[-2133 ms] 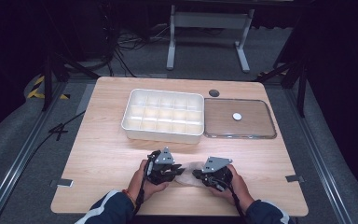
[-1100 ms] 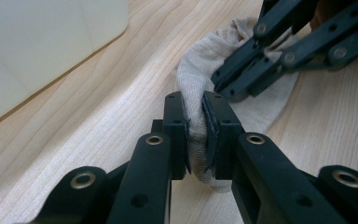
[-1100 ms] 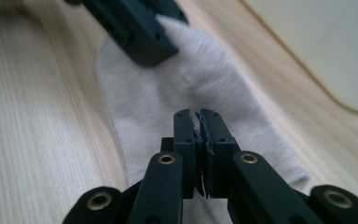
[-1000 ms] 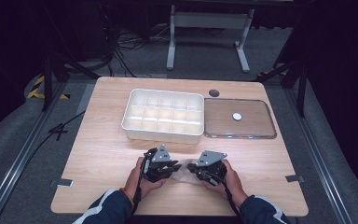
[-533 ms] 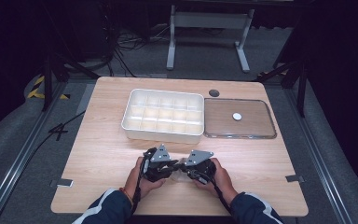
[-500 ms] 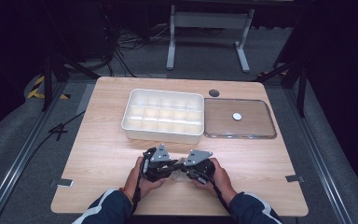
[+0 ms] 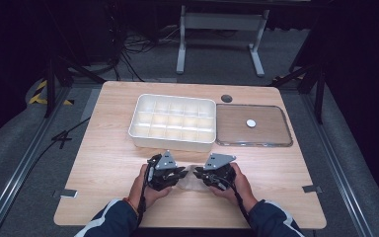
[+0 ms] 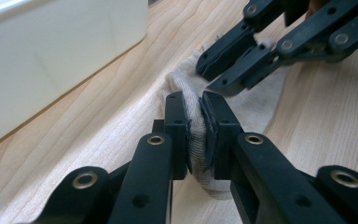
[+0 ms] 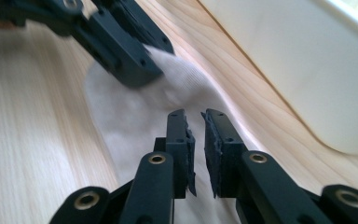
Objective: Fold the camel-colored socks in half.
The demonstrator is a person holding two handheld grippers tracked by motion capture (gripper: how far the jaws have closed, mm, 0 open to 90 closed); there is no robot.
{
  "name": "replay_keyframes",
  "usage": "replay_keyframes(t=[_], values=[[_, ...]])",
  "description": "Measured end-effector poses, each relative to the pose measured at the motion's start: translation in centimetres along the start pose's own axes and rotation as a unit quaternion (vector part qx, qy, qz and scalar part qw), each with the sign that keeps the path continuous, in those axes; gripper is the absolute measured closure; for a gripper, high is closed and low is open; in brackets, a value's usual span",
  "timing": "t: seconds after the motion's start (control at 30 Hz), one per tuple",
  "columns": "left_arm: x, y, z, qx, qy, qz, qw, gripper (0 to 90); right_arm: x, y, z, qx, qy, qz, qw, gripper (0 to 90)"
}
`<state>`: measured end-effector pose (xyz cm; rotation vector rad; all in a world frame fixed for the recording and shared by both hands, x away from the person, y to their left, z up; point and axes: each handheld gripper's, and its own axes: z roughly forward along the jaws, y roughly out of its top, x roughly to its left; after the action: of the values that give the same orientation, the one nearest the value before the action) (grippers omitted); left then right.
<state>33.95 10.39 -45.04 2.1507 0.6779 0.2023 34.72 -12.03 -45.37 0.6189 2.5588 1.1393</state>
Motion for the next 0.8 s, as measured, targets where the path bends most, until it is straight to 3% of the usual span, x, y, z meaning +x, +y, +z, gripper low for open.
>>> replay_keyframes(t=[0.2,0.23,0.37,0.4,0.7,0.8], values=[[0.2,0.0,0.0,0.006,0.002,0.004,1.0000,81.4,-1.0,-1.0,-1.2,0.018,-0.005,0.000,0.9998,78.0],[0.1,0.0,0.0,0.003,0.001,0.002,1.0000,81.4,-1.2,-1.4,-1.2,0.030,-0.009,0.001,0.9995,77.1],[0.0,0.2,-0.1,0.004,0.001,0.011,0.9999,81.4,-1.6,-1.7,-1.0,0.037,-0.005,0.010,0.9993,77.9],[-0.1,0.2,0.0,-0.001,-0.001,0.005,1.0000,81.4,-1.6,-1.8,-0.7,0.039,-0.002,0.012,0.9992,78.3],[-0.4,0.7,0.3,-0.005,0.000,0.012,0.9999,81.3,-0.7,-1.6,0.7,0.044,-0.001,0.009,0.9990,78.6],[-0.4,0.6,0.1,-0.002,0.004,0.014,0.9999,81.3,-0.6,-1.3,0.6,0.043,-0.002,0.005,0.9991,72.4]])
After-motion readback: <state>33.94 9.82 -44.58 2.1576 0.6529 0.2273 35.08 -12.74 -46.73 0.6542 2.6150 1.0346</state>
